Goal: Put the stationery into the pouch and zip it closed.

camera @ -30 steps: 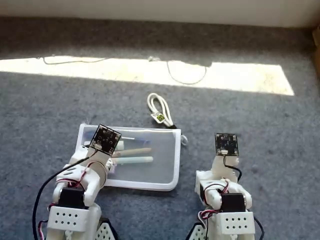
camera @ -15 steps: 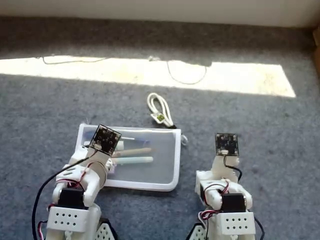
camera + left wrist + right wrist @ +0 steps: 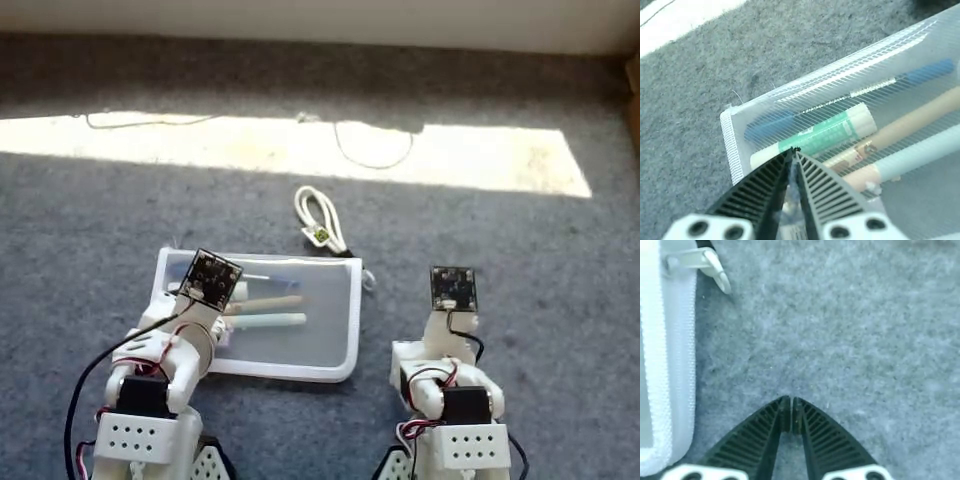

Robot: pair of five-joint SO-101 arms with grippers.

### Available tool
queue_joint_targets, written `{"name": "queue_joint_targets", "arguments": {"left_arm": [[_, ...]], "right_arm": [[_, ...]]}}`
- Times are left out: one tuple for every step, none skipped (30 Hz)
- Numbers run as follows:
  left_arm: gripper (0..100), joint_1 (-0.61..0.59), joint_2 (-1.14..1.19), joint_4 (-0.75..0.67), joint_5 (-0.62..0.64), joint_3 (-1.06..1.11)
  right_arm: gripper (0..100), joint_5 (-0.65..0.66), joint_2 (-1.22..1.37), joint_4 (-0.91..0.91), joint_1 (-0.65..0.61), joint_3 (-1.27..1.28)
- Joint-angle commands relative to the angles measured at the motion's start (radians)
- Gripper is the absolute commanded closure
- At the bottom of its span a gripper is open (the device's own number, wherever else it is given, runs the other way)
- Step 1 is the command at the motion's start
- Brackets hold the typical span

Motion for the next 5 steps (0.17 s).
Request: {"name": "queue_joint_targets", "arguments": {"left_arm": [[99,-0.01,-0.002,-0.018,0.006,0.03],[99,-0.01,-0.002,-0.018,0.006,0.03],[99,-0.01,-0.002,-0.018,0.006,0.03],[99,-0.01,-0.002,-0.018,0.006,0.03],[99,-0.01,-0.002,-0.018,0.006,0.03]], "right_arm": [[98.8,-0.006,-0.005,-0.018,0.01,0.076],[98.8,-0.006,-0.005,-0.018,0.01,0.076],[98.8,-0.006,-0.005,-0.018,0.01,0.076],[98.8,-0.006,-0.005,-0.018,0.01,0.076],[98.8,-0.006,-0.005,-0.018,0.01,0.076]]}}
